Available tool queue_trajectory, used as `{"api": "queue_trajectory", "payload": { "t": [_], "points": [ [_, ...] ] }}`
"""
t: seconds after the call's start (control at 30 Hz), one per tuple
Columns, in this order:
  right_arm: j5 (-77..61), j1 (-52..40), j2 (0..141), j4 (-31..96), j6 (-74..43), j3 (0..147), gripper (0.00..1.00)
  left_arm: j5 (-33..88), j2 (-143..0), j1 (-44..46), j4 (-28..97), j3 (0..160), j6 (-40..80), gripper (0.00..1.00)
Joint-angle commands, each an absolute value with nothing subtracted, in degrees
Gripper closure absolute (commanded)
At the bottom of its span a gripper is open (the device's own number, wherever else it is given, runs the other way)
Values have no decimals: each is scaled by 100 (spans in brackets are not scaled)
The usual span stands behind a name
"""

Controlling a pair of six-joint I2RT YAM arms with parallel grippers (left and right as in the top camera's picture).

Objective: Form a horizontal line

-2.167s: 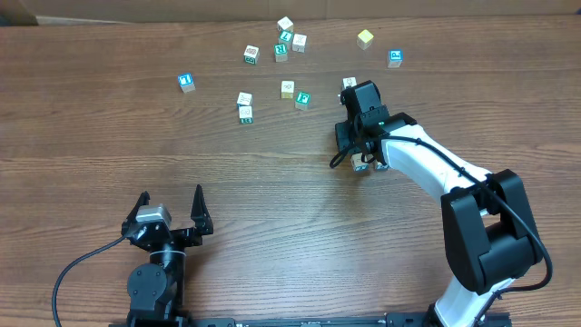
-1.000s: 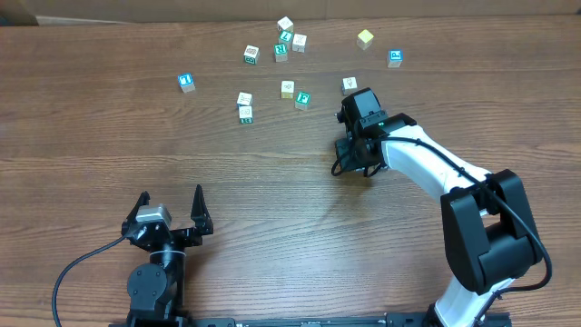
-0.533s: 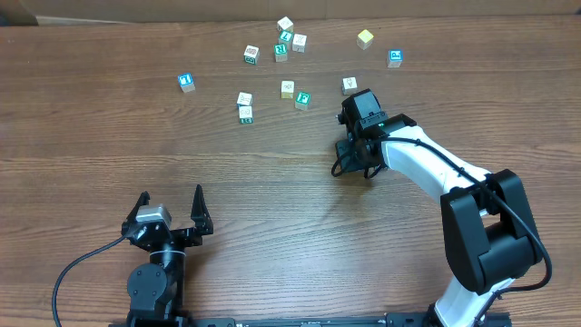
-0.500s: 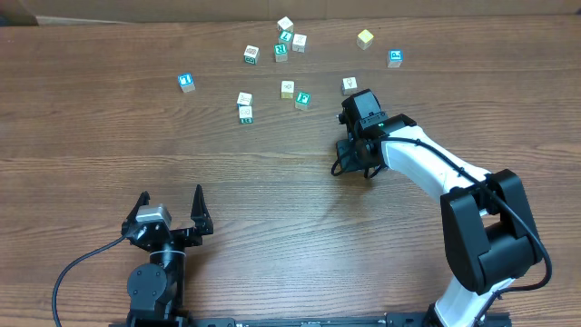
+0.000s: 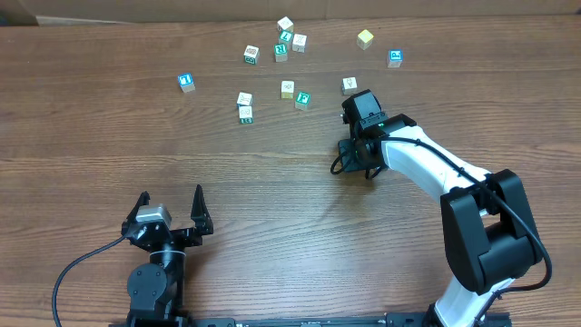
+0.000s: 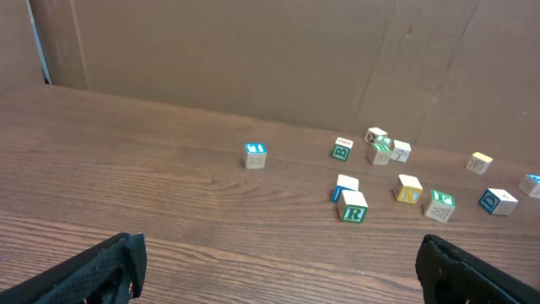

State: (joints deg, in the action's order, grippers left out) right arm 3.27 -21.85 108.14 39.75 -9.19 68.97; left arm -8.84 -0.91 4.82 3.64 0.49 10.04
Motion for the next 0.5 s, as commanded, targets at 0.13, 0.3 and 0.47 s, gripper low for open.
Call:
{"api": "queue_trajectory", "payload": {
  "t": [0.13,0.3,0.47],
  "points": [
    [401,-2211,10676,3981,-1033,6862,96,-897,-32,451,362,30,880,0],
    [412,-2211,10676,3979,-1052,6862,96,-897,-32,451,362,30,880,0],
    [447,-2211,10676,3997,-1096,6862,96,-897,-32,451,362,30,880,0]
  ]
}}
